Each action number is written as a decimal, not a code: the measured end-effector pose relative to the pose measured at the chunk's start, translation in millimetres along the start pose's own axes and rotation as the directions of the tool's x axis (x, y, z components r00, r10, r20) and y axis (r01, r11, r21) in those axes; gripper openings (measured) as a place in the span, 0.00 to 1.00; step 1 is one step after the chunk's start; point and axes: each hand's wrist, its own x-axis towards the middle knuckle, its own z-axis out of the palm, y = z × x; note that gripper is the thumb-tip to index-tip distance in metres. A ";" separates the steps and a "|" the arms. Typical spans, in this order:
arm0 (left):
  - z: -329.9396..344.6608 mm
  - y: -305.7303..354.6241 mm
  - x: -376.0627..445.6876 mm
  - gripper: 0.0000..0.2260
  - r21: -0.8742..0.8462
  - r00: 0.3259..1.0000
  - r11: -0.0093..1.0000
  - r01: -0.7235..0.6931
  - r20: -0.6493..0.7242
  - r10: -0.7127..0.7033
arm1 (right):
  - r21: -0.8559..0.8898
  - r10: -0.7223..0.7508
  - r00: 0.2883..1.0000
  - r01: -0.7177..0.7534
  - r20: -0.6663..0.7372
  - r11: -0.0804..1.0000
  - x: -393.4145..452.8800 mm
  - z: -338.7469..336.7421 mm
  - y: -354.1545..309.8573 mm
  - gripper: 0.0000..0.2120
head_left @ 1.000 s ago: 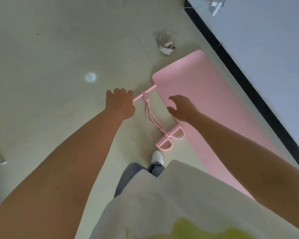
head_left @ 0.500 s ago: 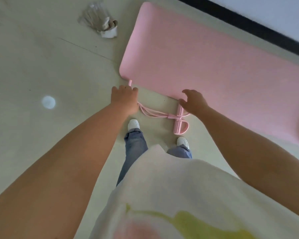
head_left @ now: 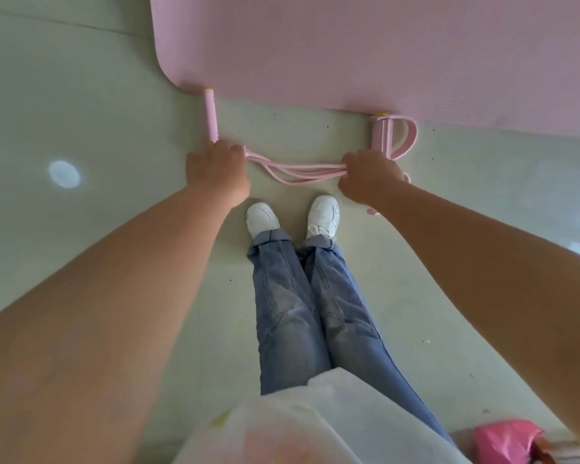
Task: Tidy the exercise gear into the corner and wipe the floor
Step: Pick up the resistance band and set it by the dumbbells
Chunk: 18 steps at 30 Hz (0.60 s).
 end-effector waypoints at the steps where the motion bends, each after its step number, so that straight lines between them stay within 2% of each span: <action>1: 16.3 2.4 19.1 0.16 0.010 1.000 1.000 0.011 0.019 -0.012 | -0.045 0.014 1.000 -0.013 0.026 0.999 23.2 11.3 1.3 0.16; 7: 114.5 20.5 127.6 0.17 0.045 0.996 0.999 0.026 0.079 -0.029 | -0.208 0.080 0.993 -0.061 0.086 0.976 140.6 86.0 23.0 0.18; 11: 165.0 28.8 181.7 0.20 0.108 0.995 0.994 0.034 0.085 -0.043 | -0.193 0.155 0.982 -0.133 0.105 0.972 190.7 139.1 48.5 0.23; 15: 204.7 23.3 223.1 0.16 0.108 0.998 0.992 0.063 0.021 -0.065 | -0.153 0.188 0.982 -0.188 -0.016 0.970 227.4 176.8 63.6 0.23; 18: 217.6 21.4 244.6 0.16 0.161 0.998 0.987 0.013 -0.065 -0.002 | -0.109 0.179 0.970 -0.199 -0.167 0.974 248.4 192.6 65.4 0.19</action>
